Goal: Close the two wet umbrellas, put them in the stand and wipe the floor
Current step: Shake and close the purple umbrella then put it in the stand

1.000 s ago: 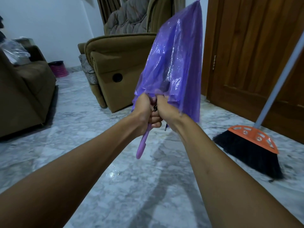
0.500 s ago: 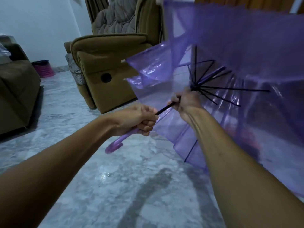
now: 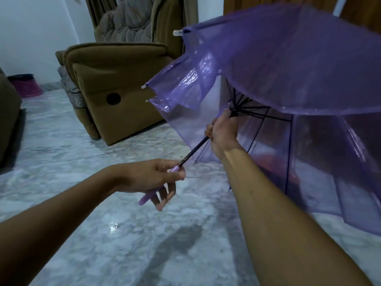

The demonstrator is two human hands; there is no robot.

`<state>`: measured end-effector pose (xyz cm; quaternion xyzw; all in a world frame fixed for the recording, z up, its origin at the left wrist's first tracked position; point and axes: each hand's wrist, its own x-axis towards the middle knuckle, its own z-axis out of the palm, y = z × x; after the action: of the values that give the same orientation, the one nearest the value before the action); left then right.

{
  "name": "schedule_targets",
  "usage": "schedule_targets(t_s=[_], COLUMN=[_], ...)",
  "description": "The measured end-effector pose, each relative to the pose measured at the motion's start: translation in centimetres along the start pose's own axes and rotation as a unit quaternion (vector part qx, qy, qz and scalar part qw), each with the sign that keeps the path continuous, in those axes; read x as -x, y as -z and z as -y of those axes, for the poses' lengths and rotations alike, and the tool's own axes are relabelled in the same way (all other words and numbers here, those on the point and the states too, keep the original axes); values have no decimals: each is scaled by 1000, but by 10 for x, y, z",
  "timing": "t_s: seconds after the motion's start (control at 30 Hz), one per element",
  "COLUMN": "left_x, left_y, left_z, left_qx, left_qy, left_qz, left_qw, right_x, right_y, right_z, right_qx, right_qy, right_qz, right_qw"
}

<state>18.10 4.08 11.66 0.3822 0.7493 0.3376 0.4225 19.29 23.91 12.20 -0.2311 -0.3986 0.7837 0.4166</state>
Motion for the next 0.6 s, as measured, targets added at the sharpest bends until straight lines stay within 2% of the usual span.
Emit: schedule_targets(t_s=[0.13,0.23,0.43,0.5,0.6], left_x=[-10,-18,-19,-22,-28], left_y=[-9,-8,-4,-4,-6], left_z=[9,7,-4,-6,-7], left_qx=[-101,-96,-146,-114,15], left_qy=[-79,-103,-126,-117,-111], left_qz=[-182,-256,-319,-324,-317], left_qw=[975,956,928,932,942], right_x=[-7,-12,-4,5,17], right_y=[5,7,-2,-8,-17], right_z=[4,7,-3,-8,-22], right_qx=[-34,-42,18,63,145], right_qy=[-7,-19,-31,-48,-42], right_qz=[-5,13,55,81,117], right_qw=[999,999,998,994,982])
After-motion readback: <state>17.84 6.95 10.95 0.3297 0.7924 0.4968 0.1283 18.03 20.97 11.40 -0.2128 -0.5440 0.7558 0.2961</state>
